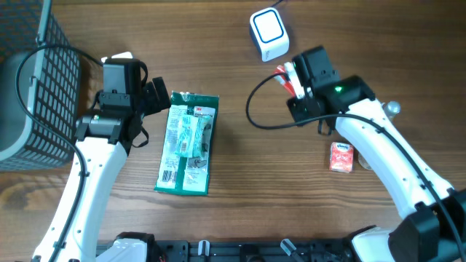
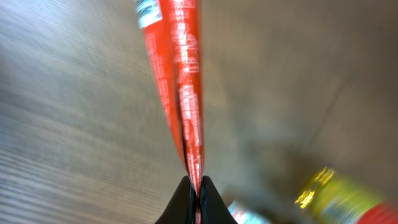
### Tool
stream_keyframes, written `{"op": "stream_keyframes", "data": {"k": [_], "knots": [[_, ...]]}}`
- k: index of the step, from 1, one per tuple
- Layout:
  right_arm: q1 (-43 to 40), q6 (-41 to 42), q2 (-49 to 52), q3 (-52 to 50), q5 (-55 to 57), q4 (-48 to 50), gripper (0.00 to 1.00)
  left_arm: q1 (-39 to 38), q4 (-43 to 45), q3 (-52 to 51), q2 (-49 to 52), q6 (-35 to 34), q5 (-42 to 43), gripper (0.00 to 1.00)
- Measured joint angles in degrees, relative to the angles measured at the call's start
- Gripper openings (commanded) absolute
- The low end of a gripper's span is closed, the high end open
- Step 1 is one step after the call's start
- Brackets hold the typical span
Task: Scan the item barcode
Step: 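Carry the sachet right and release it on the table near the jar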
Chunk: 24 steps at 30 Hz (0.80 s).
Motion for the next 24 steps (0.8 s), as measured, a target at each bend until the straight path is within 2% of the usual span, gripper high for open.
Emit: {"op": "stream_keyframes", "data": {"k": [5, 8, 9, 13, 17, 21, 24], "knots": [[-1.38, 14.91, 0.72, -9.64, -0.35, 0.66, 0.07, 0.00, -0.02, 0.00, 0.00, 0.00, 0.02, 1.00], [-1.38, 19.63, 0.74, -13.03, 0.42, 2.89, 0.57, 0.00, 0.02, 0.00, 0.00, 0.00, 0.00, 1.00], [-1.38, 20.24, 0.74, -14.21, 0.59, 4.33, 0.62, 0.00, 0.00, 0.00, 0.00, 0.00, 0.02, 1.00], [-1.38, 23.43, 0.74, -16.35, 0.31, 7.69, 0.62, 0.00, 0.00, 0.00, 0.00, 0.00, 0.02, 1.00], [-0.68, 26.51, 0.74, -16.44, -6.51, 15.98, 0.60, 0.00, 0.00, 0.00, 0.00, 0.02, 0.02, 1.00], [4.09, 28.59, 0.74, -16.57, -17.07, 29.44, 0.58, 0.00, 0.00, 0.00, 0.00, 0.00, 0.02, 1.00], [10.95, 33.00, 1.18, -16.55, -20.61, 42.82, 0.57, 0.00, 0.00, 0.00, 0.00, 0.00, 0.02, 1.00]]}}
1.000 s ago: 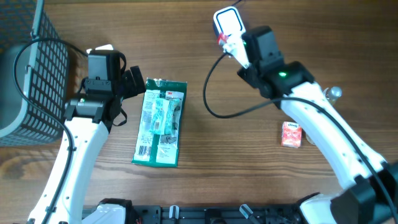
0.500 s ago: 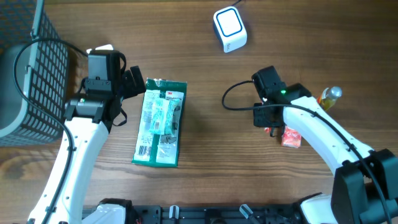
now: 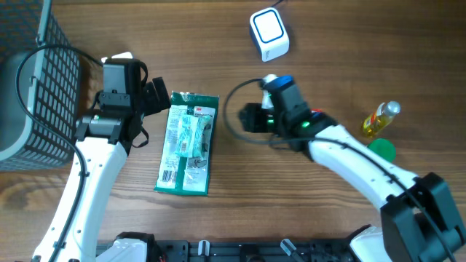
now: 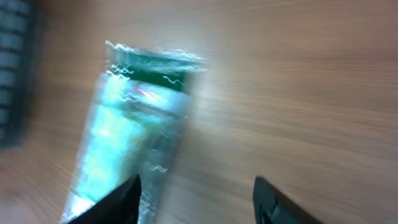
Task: Scan the item barcode
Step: 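Carry the sachet right and release it on the table near the jar, then move the right gripper onto the gloves bag and grasp the light-green glove pack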
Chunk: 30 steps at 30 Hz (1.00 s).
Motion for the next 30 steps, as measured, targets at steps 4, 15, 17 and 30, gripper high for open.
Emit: {"op": "stream_keyframes", "data": {"k": [4, 15, 17, 30], "knots": [[10.47, 5.97, 3.74, 0.17, 3.50, 12.81, 0.70, 0.00, -0.02, 0.00, 0.00, 0.00, -0.02, 1.00], [17.18, 9.55, 20.13, 0.07, 13.68, 30.97, 0.56, -0.02, 0.00, 0.00, 0.00, 0.00, 0.00, 1.00], [17.18, 10.67, 21.18, 0.07, 13.66, 31.02, 0.48, 0.00, 0.00, 0.00, 0.00, 0.00, -0.02, 1.00], [16.61, 12.09, 19.82, 0.04, 12.72, 30.62, 0.04, 0.00, 0.00, 0.00, 0.00, 0.00, 0.00, 1.00]]}}
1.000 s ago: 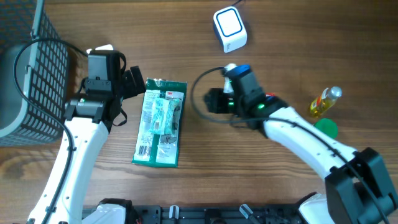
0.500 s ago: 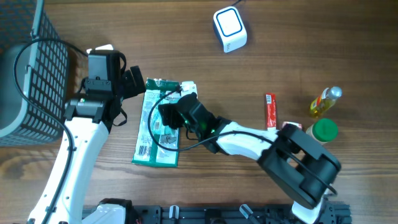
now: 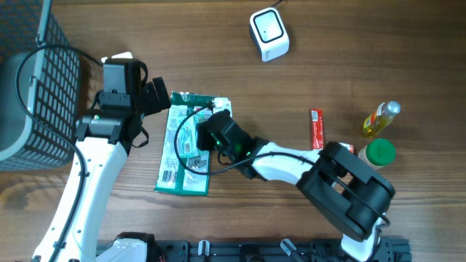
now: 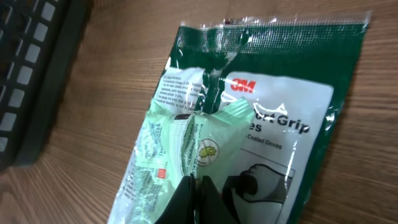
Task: Scan the item barcode
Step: 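Move the right gripper onto the gloves bag and grasp the light-green glove pack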
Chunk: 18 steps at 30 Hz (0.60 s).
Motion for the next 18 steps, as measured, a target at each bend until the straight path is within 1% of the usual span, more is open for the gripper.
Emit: {"op": "stream_keyframes", "data": {"k": [2, 4, 7, 9, 10, 11, 12, 14, 15, 16, 18], "knots": [[-0.96, -0.02, -3.65, -0.11, -0.24, -3.80, 0.04, -0.02, 0.04, 0.00, 0.00, 0.00, -0.02, 1.00], [-2.89, 0.00, -10.49, -0.13, -0.04, -8.48, 0.04, 0.00, 0.04, 0.00, 0.00, 0.00, -0.02, 1.00], [-5.90, 2.58, -19.10, 0.44, 1.46, -20.55, 0.04, 0.00, 0.02, 0.00, 0.00, 0.00, -0.02, 1.00], [-7.17, 5.33, -20.72, 0.70, 2.29, -26.58, 0.04, 0.00, 0.00, 0.00, 0.00, 0.00, 0.00, 1.00], [-7.69, 7.89, -20.72, 0.66, 2.64, -30.25, 0.10, 0.00, 0.00, 0.00, 0.00, 0.00, 0.00, 1.00], [-7.87, 8.76, -20.17, 0.31, 2.95, -32.79, 0.24, 0.00, 0.00, 0.00, 0.00, 0.02, 0.00, 1.00], [-7.87, 9.40, -19.87, 0.28, 3.02, -33.18, 0.37, 0.00, 0.00, 0.00, 0.00, 0.00, -0.02, 1.00], [-7.82, 10.34, -18.91, 0.28, 3.21, -32.20, 0.38, 0.00, 0.00, 0.00, 0.00, 0.00, 0.00, 1.00], [-7.80, 10.60, -18.18, 0.28, 3.34, -31.06, 0.41, 0.00, 0.00, 0.00, 0.00, 0.00, 0.00, 1.00], [-7.80, 10.73, -17.29, 0.28, 3.43, -29.94, 0.45, 0.00, 0.00, 0.00, 0.00, 0.00, 0.00, 1.00], [-7.80, 10.49, -15.67, 0.28, 3.78, -28.61, 0.50, 0.00, -0.02, 0.00, 0.00, 0.00, -0.02, 1.00]]}}
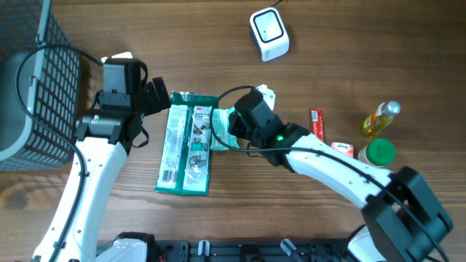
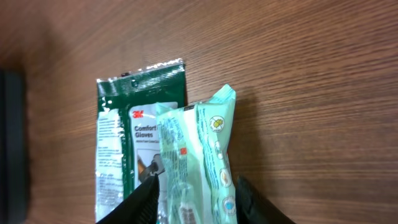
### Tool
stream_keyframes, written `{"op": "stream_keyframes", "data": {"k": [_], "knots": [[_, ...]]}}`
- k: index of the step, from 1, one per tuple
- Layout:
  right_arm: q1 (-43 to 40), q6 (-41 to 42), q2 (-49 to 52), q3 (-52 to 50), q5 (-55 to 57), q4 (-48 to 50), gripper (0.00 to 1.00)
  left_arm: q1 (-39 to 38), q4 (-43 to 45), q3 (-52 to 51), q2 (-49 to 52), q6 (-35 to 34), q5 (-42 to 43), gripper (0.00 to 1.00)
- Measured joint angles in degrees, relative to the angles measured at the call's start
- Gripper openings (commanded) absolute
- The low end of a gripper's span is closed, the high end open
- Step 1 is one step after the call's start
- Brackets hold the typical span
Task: Scan the item barcode
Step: 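Move the right gripper onto the gloves bag and grasp the light-green glove pack, then pull the light-green glove pack rightward out of the gloves bag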
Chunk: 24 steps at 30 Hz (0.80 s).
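Note:
A light green wipes pack (image 2: 199,143) sits between the fingers of my right gripper (image 2: 198,199), which is shut on it across its width. The pack is raised above the table, with its shadow on the wood. From overhead the pack (image 1: 218,118) hangs off the right edge of a dark green 3M gloves package (image 1: 182,164) in my right gripper (image 1: 233,122). The white barcode scanner (image 1: 268,33) stands at the far middle of the table. My left gripper (image 1: 156,98) rests by the gloves package's top left corner; its jaws are unclear.
A red stick pack (image 1: 317,124) lies right of my right arm. Beyond it are a yellow bottle (image 1: 378,120), a green-lidded jar (image 1: 380,153) and a small red tissue pack (image 1: 342,148). A dark wire basket (image 1: 29,87) fills the left edge.
My right gripper was shut low over the packs. Now its fingers are spread around the light green pack, which has come off the gloves package toward the right, higher up.
My right gripper held the red stick pack near the scanner. Then it was open and empty at mid-table, heading left. Then it was shut close over the green packs, the red stick lying on the table. Now it holds the light green pack.

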Motion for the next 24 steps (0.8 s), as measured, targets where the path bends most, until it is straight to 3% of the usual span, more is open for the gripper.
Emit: {"op": "stream_keyframes", "data": {"k": [4, 10, 14, 21, 24], "knots": [[-0.02, -0.70, 4.87, 0.00, -0.57, 2.62, 0.49, 0.00, 0.02, 0.00, 0.00, 0.00, 0.02, 1.00], [0.52, -0.90, 7.74, -0.02, -11.67, 4.09, 0.38, 0.00, 0.02, 0.00, 0.00, 0.00, 0.02, 1.00], [1.44, -0.85, 7.74, -0.02, -16.31, 4.07, 0.40, 0.00, 0.02, 0.00, 0.00, 0.00, 0.02, 1.00], [1.49, -2.14, 7.52, 0.00, -12.72, 3.80, 0.40, 0.00, 0.02, 0.00, 0.00, 0.00, 0.02, 1.00], [1.49, -3.56, 5.11, 1.01, -11.43, -3.50, 0.41, 0.00, 0.02, 0.00, 0.00, 0.00, 0.00, 1.00]]}}
